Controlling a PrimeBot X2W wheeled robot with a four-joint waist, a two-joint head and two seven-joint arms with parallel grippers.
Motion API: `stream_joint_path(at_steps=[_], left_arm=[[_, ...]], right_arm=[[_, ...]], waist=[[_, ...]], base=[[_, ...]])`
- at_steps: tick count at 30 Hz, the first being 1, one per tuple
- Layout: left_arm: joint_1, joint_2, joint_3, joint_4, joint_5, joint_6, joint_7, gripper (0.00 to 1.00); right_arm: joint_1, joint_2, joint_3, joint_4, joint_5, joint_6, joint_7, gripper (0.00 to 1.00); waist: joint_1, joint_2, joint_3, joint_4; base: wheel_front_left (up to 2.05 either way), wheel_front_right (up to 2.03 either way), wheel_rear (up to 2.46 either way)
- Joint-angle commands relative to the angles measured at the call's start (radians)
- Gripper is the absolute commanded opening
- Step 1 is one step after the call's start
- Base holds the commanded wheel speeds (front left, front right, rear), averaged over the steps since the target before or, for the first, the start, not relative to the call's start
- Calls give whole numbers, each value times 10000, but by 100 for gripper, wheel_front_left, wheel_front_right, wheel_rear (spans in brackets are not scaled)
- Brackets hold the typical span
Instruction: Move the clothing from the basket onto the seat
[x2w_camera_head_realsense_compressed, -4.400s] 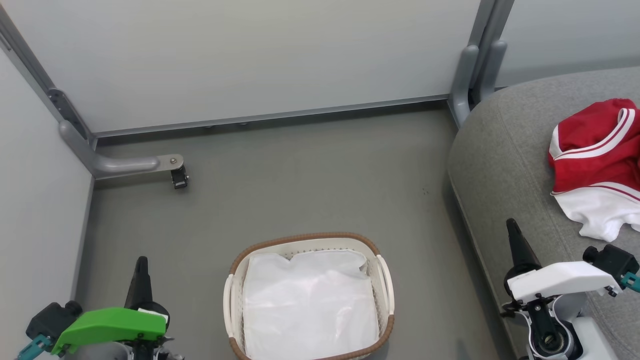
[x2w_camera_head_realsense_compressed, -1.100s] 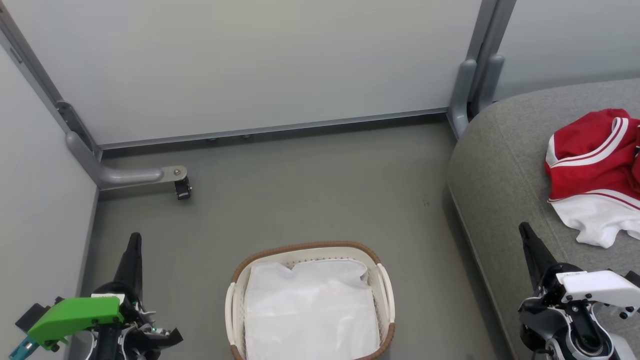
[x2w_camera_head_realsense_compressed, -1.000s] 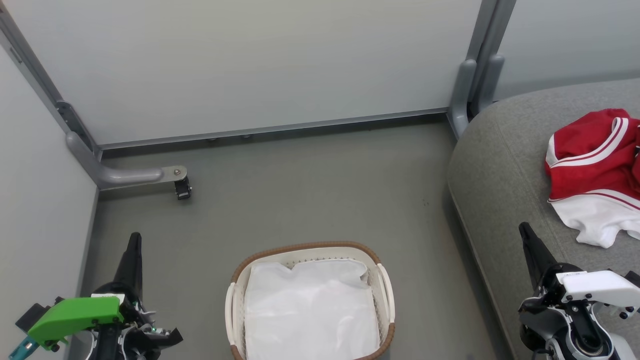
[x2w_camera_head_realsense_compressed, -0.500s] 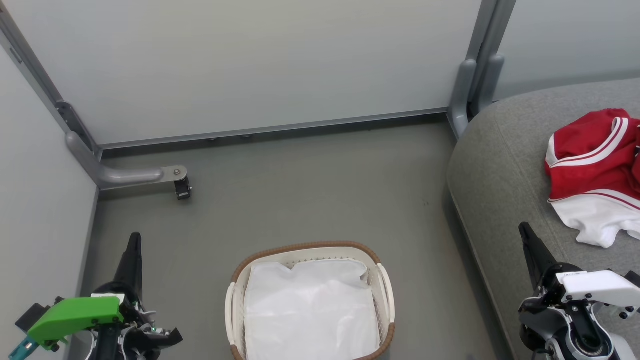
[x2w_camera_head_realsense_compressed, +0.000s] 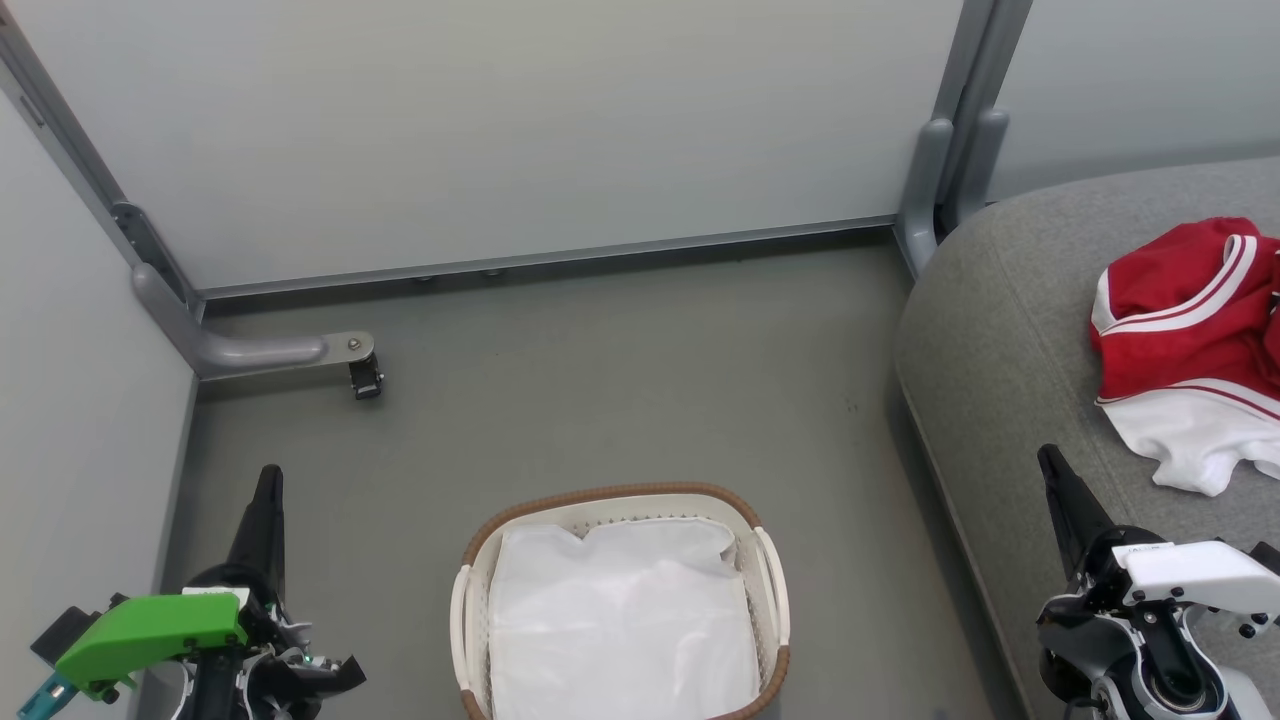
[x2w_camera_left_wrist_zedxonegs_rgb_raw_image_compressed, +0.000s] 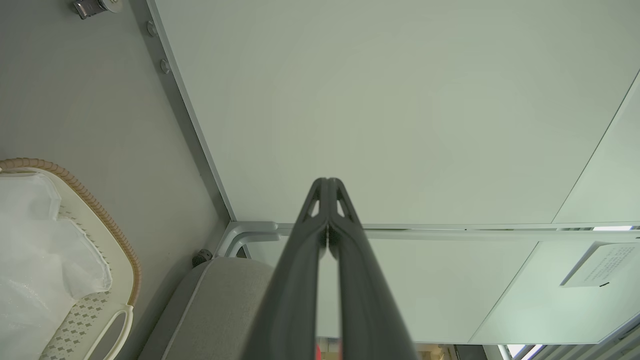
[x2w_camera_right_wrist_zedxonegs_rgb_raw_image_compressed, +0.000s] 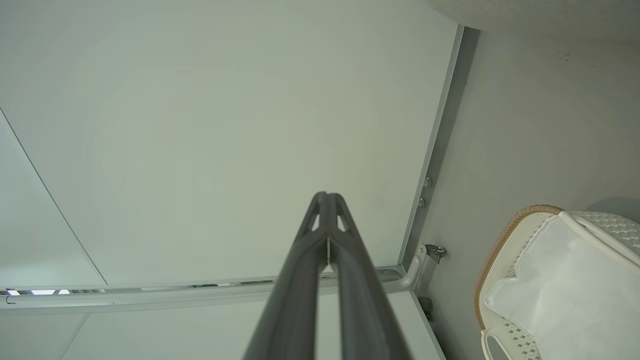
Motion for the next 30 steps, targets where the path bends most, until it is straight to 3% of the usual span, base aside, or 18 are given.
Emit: stream_joint_path(at_steps=[1, 30], left_arm=[[-119, 66, 17, -14, -33, -58, 35, 0], [-119, 66, 15, -15, -34, -58, 34, 0]], right_arm=[[107, -59, -16, -42, 38, 0, 31, 0], [108, -59, -15, -42, 38, 0, 30, 0]], waist=[[0, 0, 0, 0], [0, 0, 0, 0]], base=[[0, 0, 0], [0, 0, 0]])
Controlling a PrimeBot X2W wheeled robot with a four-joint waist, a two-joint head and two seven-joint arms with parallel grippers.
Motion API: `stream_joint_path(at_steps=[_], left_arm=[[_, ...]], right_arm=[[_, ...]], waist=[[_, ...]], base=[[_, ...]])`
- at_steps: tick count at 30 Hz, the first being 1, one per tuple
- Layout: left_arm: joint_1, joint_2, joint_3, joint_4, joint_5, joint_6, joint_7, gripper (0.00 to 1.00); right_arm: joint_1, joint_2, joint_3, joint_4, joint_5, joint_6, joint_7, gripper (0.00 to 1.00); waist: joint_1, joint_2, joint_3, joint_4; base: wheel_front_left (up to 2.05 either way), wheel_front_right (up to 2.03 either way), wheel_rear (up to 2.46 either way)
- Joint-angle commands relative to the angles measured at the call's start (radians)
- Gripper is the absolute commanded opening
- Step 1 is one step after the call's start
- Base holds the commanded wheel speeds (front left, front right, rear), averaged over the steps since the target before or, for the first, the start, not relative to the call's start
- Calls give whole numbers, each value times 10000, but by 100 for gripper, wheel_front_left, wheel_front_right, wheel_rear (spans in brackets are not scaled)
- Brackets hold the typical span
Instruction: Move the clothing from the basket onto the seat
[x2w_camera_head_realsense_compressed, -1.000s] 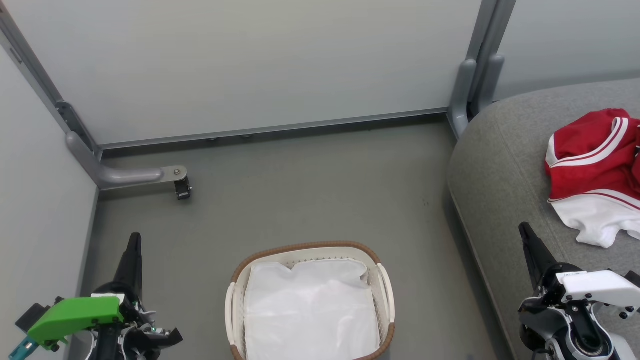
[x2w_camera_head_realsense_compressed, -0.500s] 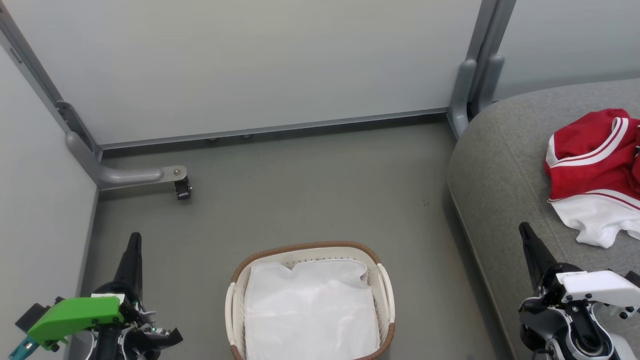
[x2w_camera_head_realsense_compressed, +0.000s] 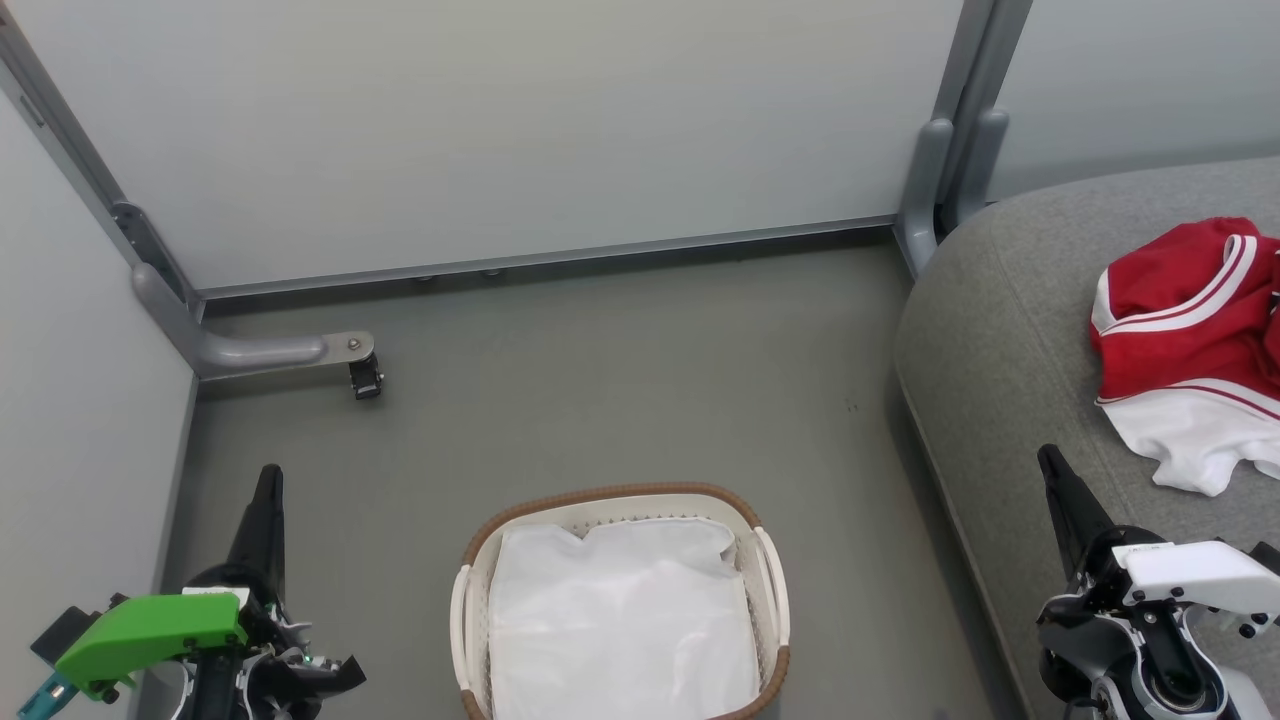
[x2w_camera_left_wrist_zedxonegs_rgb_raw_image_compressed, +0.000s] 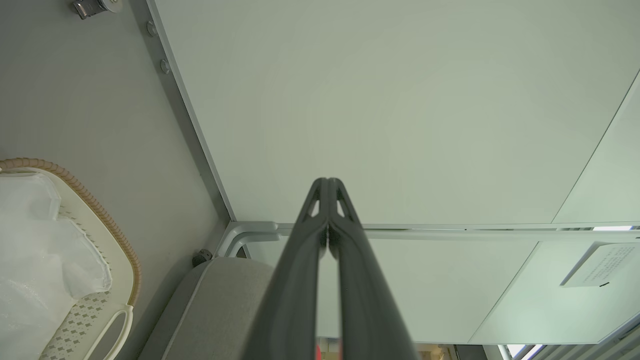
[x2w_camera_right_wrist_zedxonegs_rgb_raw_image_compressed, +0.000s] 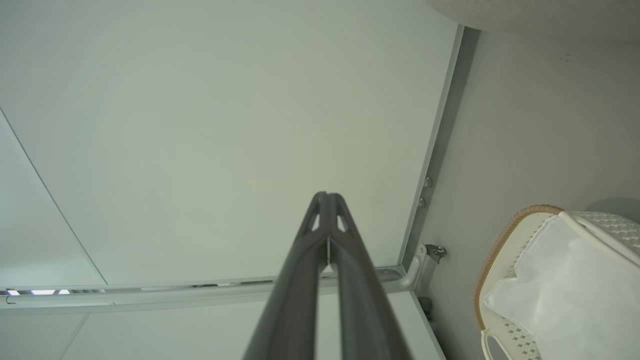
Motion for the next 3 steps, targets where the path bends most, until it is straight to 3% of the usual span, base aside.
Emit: stream_joint_path(at_steps=[1, 3], left_arm=[[-119, 66, 15, -15, -32, -58, 34, 0], [-119, 66, 15, -15, -34, -58, 34, 0]], right_arm=[[108, -59, -15, -42, 38, 0, 30, 0], [108, -59, -15, -42, 38, 0, 30, 0]], waist=[[0, 0, 0, 0], [0, 0, 0, 0]], base=[[0, 0, 0], [0, 0, 0]])
